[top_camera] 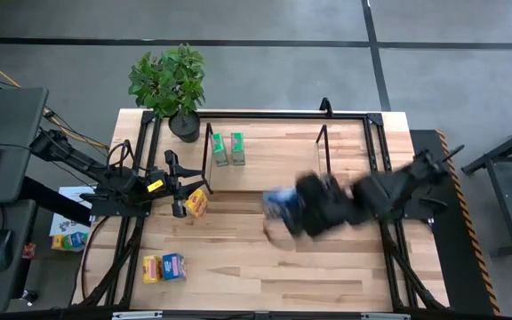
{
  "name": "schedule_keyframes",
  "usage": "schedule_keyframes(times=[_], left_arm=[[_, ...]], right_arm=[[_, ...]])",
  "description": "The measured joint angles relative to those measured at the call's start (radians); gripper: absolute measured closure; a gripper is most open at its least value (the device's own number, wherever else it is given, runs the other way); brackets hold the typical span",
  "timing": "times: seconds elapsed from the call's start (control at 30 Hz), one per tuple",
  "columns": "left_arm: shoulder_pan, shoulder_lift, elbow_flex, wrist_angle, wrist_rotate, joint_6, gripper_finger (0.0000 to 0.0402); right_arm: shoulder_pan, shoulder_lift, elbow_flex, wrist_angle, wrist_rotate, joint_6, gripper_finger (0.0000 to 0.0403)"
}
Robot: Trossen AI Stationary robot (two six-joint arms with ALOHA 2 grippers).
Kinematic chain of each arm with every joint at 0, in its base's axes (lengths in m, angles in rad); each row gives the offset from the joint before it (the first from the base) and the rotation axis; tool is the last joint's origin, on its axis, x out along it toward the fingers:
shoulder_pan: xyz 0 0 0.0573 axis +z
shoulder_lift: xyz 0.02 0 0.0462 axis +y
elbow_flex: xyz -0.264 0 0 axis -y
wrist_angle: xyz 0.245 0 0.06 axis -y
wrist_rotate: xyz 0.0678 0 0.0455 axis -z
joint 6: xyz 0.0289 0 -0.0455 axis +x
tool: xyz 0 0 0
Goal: Stack cereal on shelf
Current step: Put the right blue cereal box on the shelf
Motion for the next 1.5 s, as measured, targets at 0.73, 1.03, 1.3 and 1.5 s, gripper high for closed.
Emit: schedule_keyframes(times=[0.73, 1.03, 1.3, 1.5], left_arm=[[0.0, 0.0, 0.0, -0.036, -0.011, -0.027, 0.0295], [0.0, 0.0, 0.0, -0.035, -0.011, -0.027, 0.0295], [0.0, 0.0, 0.0, -0.035, -0.011, -0.027, 0.0295], [0.0, 0.0, 0.0, -0.035, -0.011, -0.027, 0.0295]], right_arm=[[-0.815, 0.031, -0.297, -0.139, -0.287, -0.133, 0.0221], [-0.858, 0.03, -0.415, 0.038, -0.36, -0.168, 0.0221], [-0.867, 0.03, -0.419, 0.051, -0.343, -0.159, 0.0221], [-0.867, 0.03, -0.419, 0.057, -0.323, -0.16, 0.0221]])
